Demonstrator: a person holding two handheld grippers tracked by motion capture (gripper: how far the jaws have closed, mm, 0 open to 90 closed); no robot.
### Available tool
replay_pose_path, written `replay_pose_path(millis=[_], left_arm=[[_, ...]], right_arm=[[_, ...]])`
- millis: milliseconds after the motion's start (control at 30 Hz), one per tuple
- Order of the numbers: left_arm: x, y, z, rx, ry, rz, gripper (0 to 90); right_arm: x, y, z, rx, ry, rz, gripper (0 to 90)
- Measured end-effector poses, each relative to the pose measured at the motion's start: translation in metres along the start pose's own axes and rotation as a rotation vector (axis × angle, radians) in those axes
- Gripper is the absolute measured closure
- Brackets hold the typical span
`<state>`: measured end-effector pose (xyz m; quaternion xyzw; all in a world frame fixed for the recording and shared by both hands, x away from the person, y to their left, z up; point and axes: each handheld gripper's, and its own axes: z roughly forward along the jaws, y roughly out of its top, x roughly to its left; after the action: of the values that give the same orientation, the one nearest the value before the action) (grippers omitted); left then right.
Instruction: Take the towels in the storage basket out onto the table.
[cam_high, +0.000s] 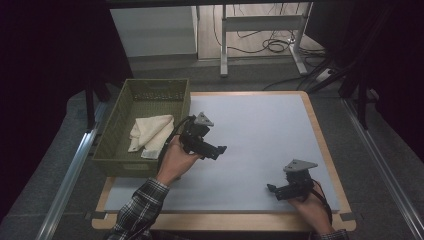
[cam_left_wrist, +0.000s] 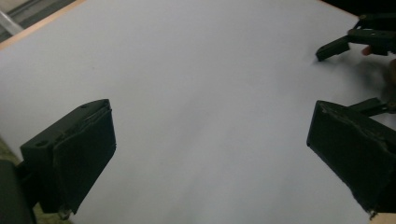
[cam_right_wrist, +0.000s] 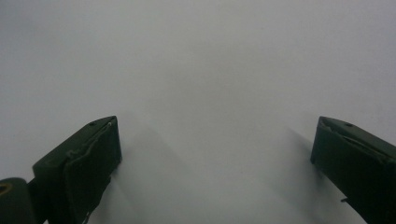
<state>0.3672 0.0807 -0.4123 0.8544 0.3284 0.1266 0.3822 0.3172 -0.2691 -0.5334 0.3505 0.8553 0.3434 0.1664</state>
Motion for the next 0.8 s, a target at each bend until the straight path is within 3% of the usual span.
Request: replay_pose_path(millis=[133, 467, 800], left_arm=[[0.011, 0.002, -0.003, 0.007, 0.025, -0.002, 1.4], [0.041, 0.003, -0.018, 0.008, 0.096, -0.057, 1.5], [0.074, -0.007, -0.038, -0.01, 0.177, -0.116, 1.5]], right_arm=[[0.0, 0.0, 0.0, 0.0, 0.002, 0.0, 1.7], [0.0, 0.0, 0.0, 0.0, 0.0, 0.001, 1.7], [0.0, 0.0, 0.0, 0.0, 0.0, 0.001, 1.7]])
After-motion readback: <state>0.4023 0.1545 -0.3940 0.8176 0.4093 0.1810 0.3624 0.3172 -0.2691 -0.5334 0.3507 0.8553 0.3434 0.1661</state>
